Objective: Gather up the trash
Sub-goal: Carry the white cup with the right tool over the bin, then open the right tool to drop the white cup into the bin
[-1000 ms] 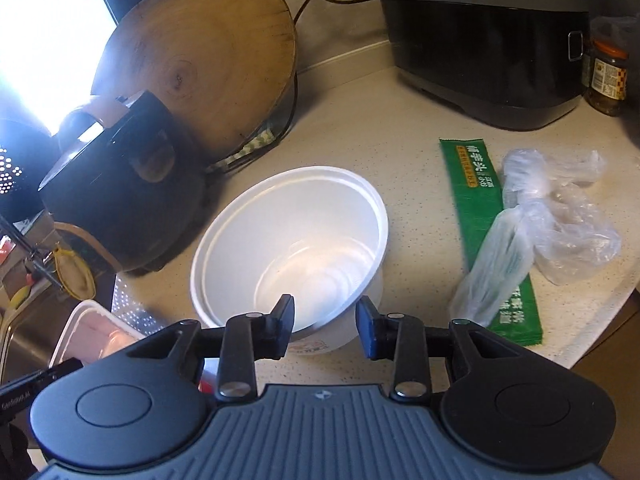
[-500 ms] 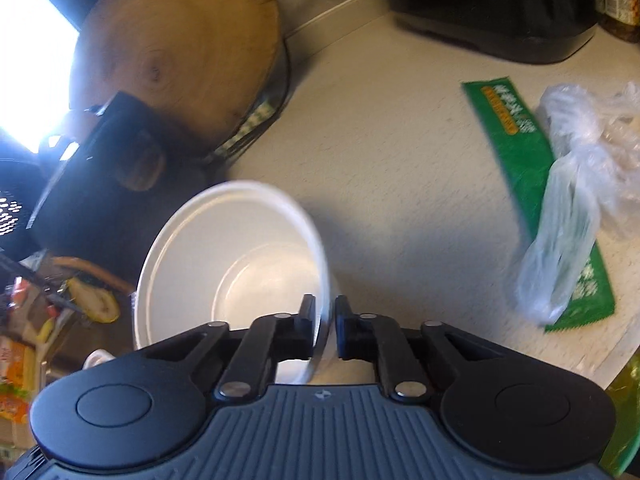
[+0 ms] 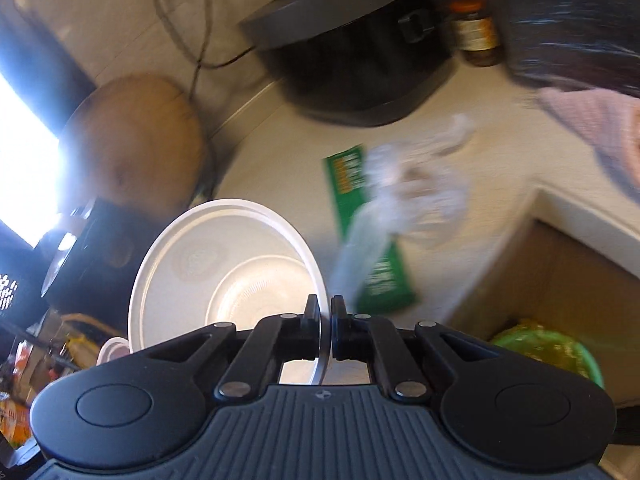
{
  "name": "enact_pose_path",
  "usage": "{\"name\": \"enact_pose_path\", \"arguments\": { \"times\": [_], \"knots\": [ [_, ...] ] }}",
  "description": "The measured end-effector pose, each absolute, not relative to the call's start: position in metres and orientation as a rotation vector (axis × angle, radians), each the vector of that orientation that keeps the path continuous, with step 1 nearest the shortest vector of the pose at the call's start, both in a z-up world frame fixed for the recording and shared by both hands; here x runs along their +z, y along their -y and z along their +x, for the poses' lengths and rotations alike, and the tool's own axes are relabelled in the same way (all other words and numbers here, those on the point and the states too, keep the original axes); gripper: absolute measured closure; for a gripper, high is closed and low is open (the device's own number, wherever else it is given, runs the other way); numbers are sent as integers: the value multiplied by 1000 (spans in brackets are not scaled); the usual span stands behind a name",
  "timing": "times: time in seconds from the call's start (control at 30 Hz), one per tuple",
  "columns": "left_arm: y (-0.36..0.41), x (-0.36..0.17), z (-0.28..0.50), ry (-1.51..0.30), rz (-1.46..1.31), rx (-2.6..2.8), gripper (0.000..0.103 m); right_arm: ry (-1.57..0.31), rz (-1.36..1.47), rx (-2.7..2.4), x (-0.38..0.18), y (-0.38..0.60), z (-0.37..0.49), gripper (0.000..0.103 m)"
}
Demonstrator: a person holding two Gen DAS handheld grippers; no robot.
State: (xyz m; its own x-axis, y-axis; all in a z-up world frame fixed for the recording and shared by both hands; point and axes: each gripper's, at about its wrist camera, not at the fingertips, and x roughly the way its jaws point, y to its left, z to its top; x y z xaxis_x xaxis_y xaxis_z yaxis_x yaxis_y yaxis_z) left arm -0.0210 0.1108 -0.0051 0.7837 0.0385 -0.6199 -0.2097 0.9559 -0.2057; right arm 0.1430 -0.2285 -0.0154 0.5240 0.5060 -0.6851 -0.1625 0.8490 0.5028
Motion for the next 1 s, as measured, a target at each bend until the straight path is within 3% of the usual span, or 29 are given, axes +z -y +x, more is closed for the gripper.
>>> {"name": "enact_pose_path", "arguments": {
  "times": [0.37,0.57,0.77,1.0],
  "knots": [
    [-89,-2,25,-641,-280,130,89,-861,471,221,-23,314,110,98],
    [-102,-19,46,-678,-348,230,89,-905,464,114,-54,349,95,98],
    [-123,-40,55,-691,-481,235,85,-1027,469,2,-116,376,91,98],
    [-131,-24,37,-596,-469,308,85,-1275,496,-102,-232,381,100,98]
  ]
}}
